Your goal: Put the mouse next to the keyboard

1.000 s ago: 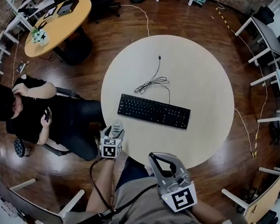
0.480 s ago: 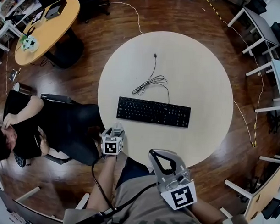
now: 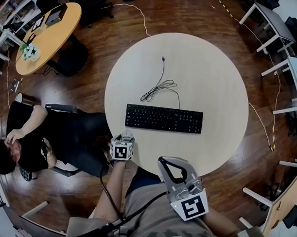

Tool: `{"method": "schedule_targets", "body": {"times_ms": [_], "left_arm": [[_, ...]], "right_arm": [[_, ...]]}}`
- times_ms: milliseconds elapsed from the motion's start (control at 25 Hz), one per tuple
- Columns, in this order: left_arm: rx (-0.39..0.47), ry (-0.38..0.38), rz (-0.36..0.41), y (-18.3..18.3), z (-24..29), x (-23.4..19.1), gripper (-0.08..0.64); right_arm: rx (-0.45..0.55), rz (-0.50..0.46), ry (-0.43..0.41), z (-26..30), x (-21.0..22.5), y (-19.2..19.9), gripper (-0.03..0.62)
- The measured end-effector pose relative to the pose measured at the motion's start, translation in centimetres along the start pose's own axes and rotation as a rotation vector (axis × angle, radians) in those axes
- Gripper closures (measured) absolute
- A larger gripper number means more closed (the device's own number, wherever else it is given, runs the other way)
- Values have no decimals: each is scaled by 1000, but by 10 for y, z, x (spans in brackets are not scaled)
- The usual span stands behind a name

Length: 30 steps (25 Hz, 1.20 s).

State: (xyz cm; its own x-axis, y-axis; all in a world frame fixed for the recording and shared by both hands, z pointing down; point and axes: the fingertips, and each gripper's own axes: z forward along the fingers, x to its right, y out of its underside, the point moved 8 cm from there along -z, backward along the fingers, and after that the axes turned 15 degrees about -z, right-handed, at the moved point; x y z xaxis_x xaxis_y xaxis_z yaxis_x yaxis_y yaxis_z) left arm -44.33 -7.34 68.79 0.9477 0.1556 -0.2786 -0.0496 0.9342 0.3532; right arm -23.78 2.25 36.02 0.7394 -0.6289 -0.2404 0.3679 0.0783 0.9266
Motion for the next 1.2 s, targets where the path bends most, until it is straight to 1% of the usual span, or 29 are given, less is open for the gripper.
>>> {"method": "schedule_targets", "body": {"times_ms": [80, 240, 440, 600, 800, 1000, 1200], "left_arm": [[-1, -9, 1, 0, -1, 0, 239], [-13, -28, -3, 3, -4, 3, 241], [-48, -25, 0, 11, 0, 5, 241], [-73, -22, 1, 19, 1, 12, 241], [-93, -32, 0, 29, -3, 24, 242], [-102, -39, -5, 44, -4, 37, 242], [-109, -43, -2, 53, -3, 51, 242]], "right_arm": [[0, -1, -3, -5, 5, 3, 586], [22, 42, 20, -14, 18, 6, 586], [29, 50, 26, -25, 30, 12, 586], [61, 79, 46, -35, 36, 15, 586], [56, 61, 24, -50, 43, 17, 586], [83, 78, 38, -64, 47, 20, 587], [86, 64, 19, -77, 54, 26, 586]]}}
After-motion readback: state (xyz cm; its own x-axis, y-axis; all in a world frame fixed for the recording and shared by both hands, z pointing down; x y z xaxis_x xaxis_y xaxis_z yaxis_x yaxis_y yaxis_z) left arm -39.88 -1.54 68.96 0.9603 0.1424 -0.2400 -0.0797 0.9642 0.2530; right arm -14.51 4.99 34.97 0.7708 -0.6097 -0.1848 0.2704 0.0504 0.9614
